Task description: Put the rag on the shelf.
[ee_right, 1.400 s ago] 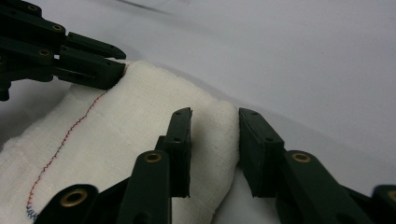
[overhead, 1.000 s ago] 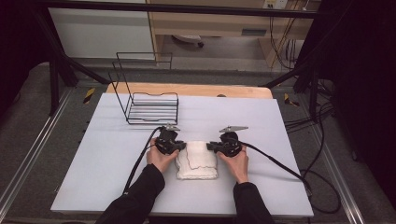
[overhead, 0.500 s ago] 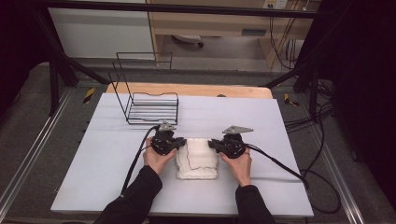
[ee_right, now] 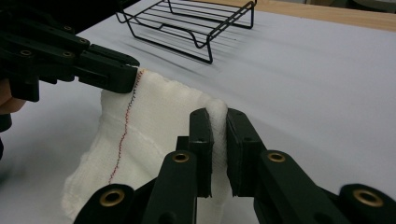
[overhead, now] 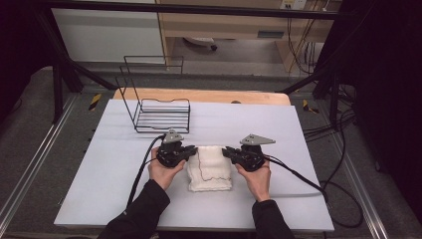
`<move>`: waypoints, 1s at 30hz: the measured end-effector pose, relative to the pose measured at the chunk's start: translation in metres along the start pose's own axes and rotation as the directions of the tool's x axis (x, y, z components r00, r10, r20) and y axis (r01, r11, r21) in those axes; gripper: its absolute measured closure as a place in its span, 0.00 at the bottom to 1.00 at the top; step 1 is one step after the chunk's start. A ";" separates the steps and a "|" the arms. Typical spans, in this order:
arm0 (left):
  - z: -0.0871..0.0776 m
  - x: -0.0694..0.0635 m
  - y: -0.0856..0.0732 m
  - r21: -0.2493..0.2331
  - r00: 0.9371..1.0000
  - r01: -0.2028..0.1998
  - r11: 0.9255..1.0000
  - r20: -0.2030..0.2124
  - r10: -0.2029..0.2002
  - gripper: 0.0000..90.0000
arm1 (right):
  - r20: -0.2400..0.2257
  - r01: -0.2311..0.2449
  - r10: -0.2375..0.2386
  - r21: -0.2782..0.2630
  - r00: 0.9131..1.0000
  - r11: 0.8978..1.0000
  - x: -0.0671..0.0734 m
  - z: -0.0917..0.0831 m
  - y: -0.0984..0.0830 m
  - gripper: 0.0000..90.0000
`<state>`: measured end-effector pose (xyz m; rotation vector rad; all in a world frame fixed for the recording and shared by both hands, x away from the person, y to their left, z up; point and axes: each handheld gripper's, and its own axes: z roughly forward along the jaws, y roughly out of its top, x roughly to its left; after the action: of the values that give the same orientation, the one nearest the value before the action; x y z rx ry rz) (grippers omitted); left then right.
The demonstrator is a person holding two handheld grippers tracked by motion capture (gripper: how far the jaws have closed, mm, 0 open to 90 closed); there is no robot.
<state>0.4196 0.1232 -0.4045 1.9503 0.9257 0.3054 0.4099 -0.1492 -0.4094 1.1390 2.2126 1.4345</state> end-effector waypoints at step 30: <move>-0.046 -0.017 0.019 -0.191 0.999 -0.039 0.981 0.016 0.043 0.92 | 0.034 0.095 -0.091 -0.173 0.995 0.980 0.026 -0.038 0.023 0.91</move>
<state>0.3923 0.1347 -0.3613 1.7950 0.8133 0.3842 0.3809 -0.1502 -0.3661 0.9775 2.0475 1.5307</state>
